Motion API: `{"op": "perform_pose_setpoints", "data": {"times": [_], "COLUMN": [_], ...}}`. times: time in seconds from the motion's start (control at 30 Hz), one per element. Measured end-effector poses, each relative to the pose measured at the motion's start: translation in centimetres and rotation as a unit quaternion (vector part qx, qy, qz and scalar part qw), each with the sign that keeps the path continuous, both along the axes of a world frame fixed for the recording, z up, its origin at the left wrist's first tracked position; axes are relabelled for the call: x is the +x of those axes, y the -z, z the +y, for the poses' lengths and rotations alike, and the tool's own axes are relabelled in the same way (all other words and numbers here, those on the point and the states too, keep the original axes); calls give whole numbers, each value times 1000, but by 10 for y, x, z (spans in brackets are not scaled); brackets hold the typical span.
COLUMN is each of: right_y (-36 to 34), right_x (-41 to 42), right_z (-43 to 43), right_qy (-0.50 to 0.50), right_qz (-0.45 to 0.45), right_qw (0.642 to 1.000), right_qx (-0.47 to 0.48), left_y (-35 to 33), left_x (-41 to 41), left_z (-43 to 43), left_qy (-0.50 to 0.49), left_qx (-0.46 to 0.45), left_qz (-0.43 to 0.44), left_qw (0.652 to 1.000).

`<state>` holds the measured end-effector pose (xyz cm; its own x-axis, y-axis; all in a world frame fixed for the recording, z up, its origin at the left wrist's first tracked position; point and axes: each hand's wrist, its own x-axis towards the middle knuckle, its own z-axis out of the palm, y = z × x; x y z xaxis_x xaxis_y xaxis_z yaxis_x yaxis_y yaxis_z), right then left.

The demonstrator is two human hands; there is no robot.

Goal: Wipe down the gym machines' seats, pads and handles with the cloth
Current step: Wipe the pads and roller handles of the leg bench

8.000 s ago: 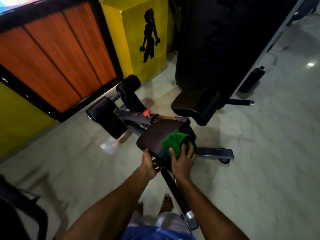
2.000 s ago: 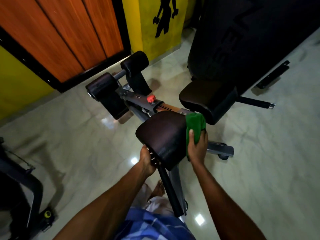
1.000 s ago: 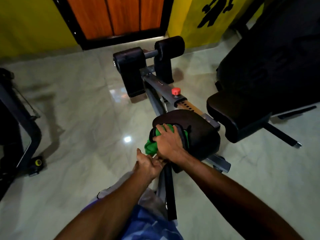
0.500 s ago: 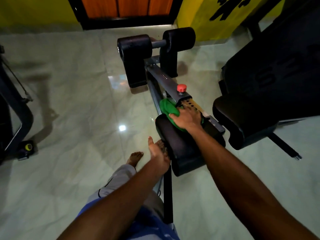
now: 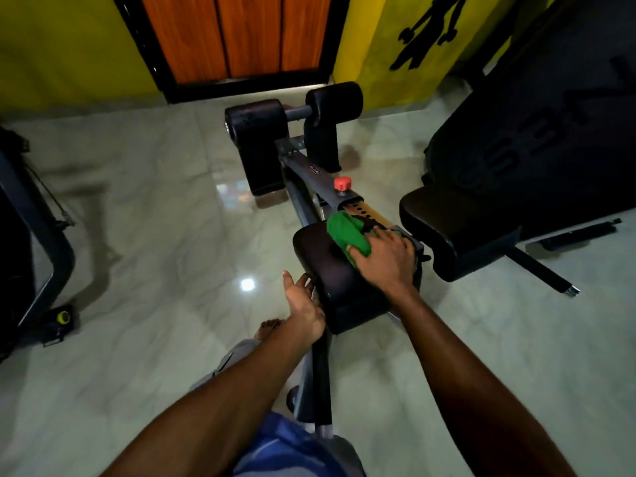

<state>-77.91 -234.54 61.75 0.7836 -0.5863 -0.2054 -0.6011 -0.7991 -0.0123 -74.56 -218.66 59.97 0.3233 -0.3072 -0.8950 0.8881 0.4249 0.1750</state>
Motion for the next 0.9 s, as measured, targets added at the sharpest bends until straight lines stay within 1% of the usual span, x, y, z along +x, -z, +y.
{"op": "perform_pose_setpoints", "data": {"times": [0.07, 0.13, 0.2, 0.3, 0.33, 0.37, 0.4, 0.47, 0.5, 0.53, 0.6, 0.63, 0.7, 0.77, 0.8, 0.83, 0.87, 0.9], "right_y": [1, 4, 12, 33, 41, 47, 53, 57, 56, 47, 25, 17, 8, 6, 6, 8, 8, 5], "right_x": [-3, -17, -44, -92, -106, -118, -127, -136, -135, -134, -130, -127, -119, -115, -114, -113, -114, -117], "right_z": [17, 46, 72, 96, 103, 108, 113, 119, 122, 122, 122, 119, 114, 108, 106, 103, 103, 104], "right_qy": [-4, -50, -99, -145, -138, -111, -64, 60, 132, 195, 279, 313, 397, 491, 517, 528, 528, 523], "right_qz": [-22, -79, -155, -235, -248, -266, -280, -303, -309, -316, -339, -362, -394, -388, -380, -367, -353, -333], "right_qw": [1000, 996, 981, 956, 951, 947, 942, 920, 897, 863, 784, 743, 642, 515, 462, 438, 430, 433], "right_qx": [-11, 12, 61, 103, 121, 143, 174, 243, 288, 342, 438, 468, 525, 586, 612, 628, 642, 654], "left_y": [-7, -12, -12, -13, -14, -19, -22, -36, -41, -47, -58, -63, -69, -74, -77, -78, -81, -84], "left_x": [-11, -25, -43, -65, -70, -78, -83, -97, -103, -109, -116, -119, -122, -125, -127, -128, -130, -131], "left_z": [2, 5, 10, 21, 25, 28, 32, 38, 40, 42, 45, 46, 46, 44, 43, 40, 38, 34], "left_qy": [-1, -5, -16, -37, -41, -32, -12, 48, 78, 98, 128, 141, 152, 167, 181, 194, 204, 213], "left_qx": [5, 7, 1, -11, -7, 7, 30, 78, 98, 115, 143, 153, 169, 185, 187, 191, 188, 184], "left_qz": [-22, -49, -78, -127, -132, -131, -139, -165, -171, -176, -190, -197, -206, -210, -217, -225, -234, -238], "left_qw": [1000, 999, 997, 991, 990, 991, 990, 982, 977, 973, 963, 958, 952, 945, 941, 936, 932, 930]}}
